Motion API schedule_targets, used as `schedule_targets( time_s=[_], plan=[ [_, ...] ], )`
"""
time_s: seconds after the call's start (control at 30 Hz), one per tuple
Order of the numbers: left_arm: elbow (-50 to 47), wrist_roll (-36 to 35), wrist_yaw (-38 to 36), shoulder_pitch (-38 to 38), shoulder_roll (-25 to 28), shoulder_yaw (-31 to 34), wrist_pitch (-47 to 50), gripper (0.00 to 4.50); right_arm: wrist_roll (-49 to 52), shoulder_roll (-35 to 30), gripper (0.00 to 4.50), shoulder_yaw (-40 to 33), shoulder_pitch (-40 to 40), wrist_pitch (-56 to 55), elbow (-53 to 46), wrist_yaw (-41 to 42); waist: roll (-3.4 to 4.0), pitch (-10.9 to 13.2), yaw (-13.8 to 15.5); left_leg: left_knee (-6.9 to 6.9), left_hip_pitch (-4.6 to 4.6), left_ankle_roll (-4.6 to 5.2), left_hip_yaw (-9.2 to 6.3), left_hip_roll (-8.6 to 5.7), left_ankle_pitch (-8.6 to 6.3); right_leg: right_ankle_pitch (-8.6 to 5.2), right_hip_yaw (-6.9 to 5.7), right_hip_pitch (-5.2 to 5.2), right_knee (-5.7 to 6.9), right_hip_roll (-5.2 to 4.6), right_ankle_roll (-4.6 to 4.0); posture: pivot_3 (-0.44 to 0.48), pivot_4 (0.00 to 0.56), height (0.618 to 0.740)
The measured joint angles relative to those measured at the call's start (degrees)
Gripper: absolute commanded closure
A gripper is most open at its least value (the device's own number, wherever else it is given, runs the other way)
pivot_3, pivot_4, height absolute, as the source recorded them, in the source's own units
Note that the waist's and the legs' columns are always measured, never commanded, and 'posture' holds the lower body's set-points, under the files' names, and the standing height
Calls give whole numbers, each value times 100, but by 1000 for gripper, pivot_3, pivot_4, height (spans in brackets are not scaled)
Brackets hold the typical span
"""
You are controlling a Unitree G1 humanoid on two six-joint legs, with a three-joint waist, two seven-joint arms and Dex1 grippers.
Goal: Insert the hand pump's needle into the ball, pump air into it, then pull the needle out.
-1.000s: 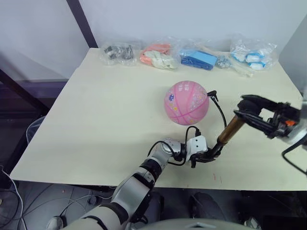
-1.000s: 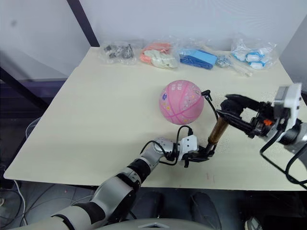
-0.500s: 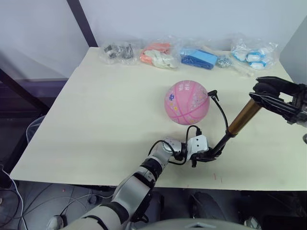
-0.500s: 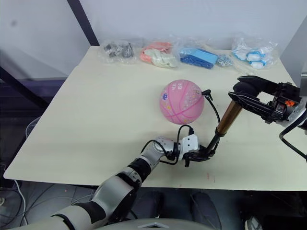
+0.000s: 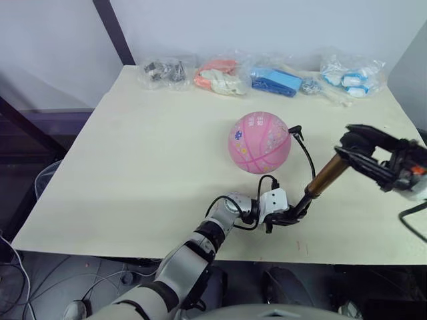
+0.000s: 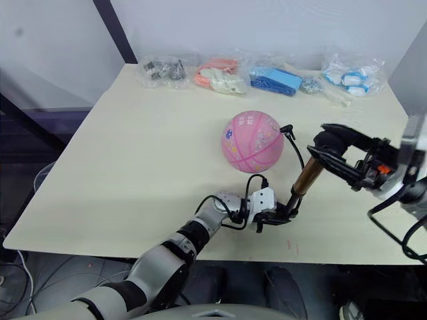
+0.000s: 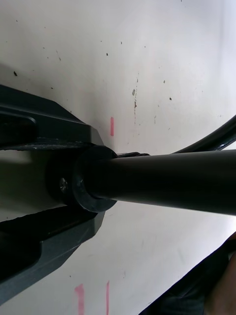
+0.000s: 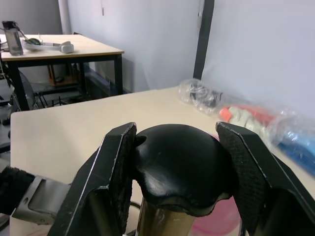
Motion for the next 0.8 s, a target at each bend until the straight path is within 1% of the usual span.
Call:
schedule_targets(
  time_s=[0.17, 0.2, 0.27, 0.57, 0.67, 0.8],
  plan=[
    [0, 0, 2, 4, 11, 0, 2, 3417, -556, 359, 2382, 499, 246, -444, 156, 73, -5, -7, -6, 0, 2, 0, 0, 1, 0, 0, 1, 1, 0, 3, 0, 0, 150, 740],
    [0, 0, 2, 4, 11, 0, 2, 3417, -556, 359, 2382, 499, 246, -444, 156, 73, -4, -8, -7, 0, 3, 0, 0, 0, 0, 0, 1, 1, 1, 3, 0, 0, 150, 740],
    [3, 0, 6, 7, 14, 0, 7, 3417, -872, 552, 2382, 765, 362, -703, 320, 118, -10, -15, -8, 0, 4, 0, -3, 1, 0, 0, 1, 1, 1, 6, 0, 0, 150, 740],
    [35, 3, 51, 13, 20, -3, 13, 3417, -1798, 1175, 2382, 1501, 707, -1617, 955, 207, -17, -45, -19, 0, 14, 0, -3, 0, 0, -1, 4, 8, 2, 12, -1, 0, 150, 740],
    [51, 9, 56, 12, 28, -6, 14, 3417, -2086, 1312, 2382, 1711, 753, -1965, 1132, 209, -13, -60, -27, 0, 19, -1, -3, -2, 0, -1, 5, 12, 1, 13, -1, 0, 150, 740],
    [65, 15, 63, 12, 33, -7, 30, 3417, -2130, 1356, 2382, 1768, 753, -2078, 1185, 208, -16, -71, -36, -3, 33, -1, -3, -3, -1, -1, 6, 25, -1, 13, -1, 0, 150, 740]
  ],
)
